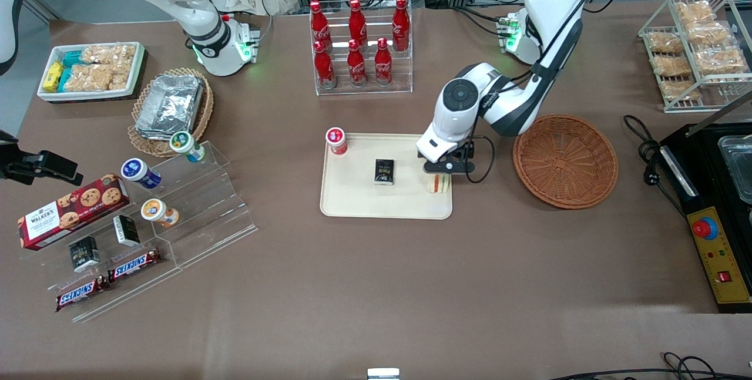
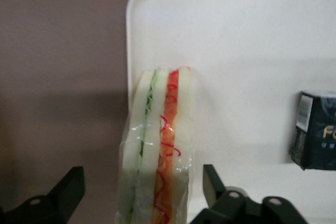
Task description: Place sandwich from basket to tray
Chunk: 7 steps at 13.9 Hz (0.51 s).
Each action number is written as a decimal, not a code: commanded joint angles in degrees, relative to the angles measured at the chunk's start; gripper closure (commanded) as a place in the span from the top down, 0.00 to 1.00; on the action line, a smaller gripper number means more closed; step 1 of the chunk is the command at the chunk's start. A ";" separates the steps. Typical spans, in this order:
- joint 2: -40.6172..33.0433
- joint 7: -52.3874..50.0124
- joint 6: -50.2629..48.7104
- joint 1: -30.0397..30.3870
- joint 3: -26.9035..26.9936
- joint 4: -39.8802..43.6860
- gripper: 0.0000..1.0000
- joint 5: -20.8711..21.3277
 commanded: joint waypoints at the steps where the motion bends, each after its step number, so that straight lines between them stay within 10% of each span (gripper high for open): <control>1: -0.40 -0.74 -17.19 -0.47 -0.12 12.67 1.00 0.25; 7: -11.71 17.42 -30.49 0.06 7.15 19.48 1.00 -10.46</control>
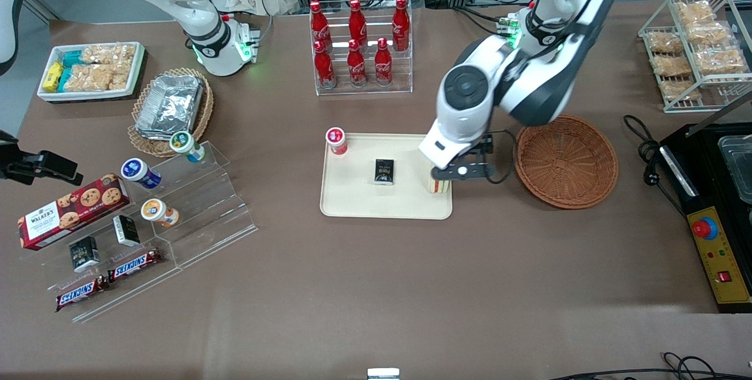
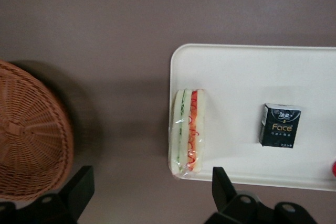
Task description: Place sandwich from basket to tray
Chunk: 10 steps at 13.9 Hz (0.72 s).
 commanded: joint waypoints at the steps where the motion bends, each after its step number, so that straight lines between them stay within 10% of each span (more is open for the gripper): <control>1: -8.25 10.97 -5.82 -0.09 6.57 -0.61 1.00 -5.38; 10: -22.16 36.59 -16.04 -0.09 29.80 -0.18 1.00 -10.76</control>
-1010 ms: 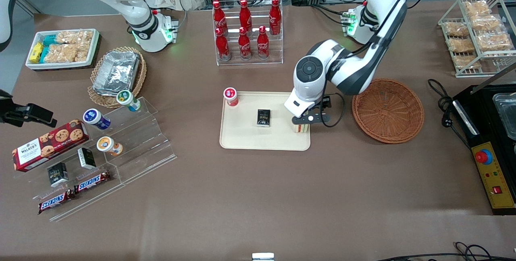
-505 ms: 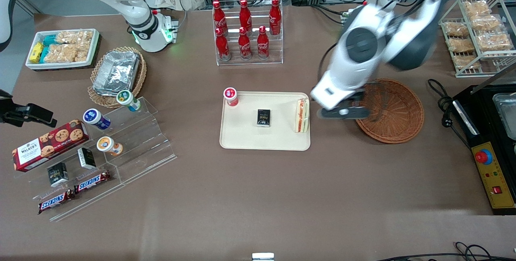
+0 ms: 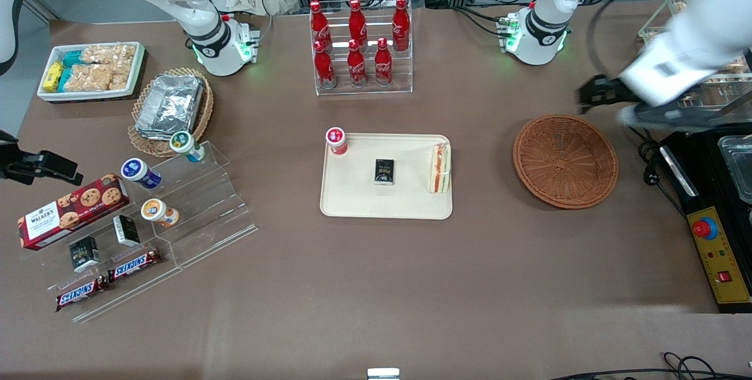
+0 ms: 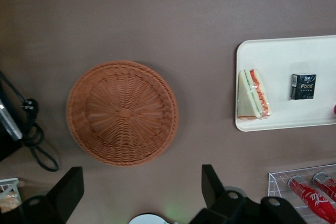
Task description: Place sandwich from basket to tray
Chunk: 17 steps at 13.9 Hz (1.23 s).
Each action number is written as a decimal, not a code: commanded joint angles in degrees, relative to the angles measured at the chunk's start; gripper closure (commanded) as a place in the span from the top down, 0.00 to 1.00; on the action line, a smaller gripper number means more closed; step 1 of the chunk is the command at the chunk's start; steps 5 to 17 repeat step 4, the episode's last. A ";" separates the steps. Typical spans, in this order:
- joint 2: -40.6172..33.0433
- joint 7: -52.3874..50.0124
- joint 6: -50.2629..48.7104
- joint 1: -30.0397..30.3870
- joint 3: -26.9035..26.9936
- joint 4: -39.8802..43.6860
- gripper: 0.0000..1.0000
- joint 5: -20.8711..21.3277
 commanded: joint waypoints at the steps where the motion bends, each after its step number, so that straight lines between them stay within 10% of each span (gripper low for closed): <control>1: 0.43 1.72 0.13 -0.41 1.53 0.89 1.00 -1.37; 17: 1.49 1.81 0.04 -0.23 1.53 1.97 1.00 -1.28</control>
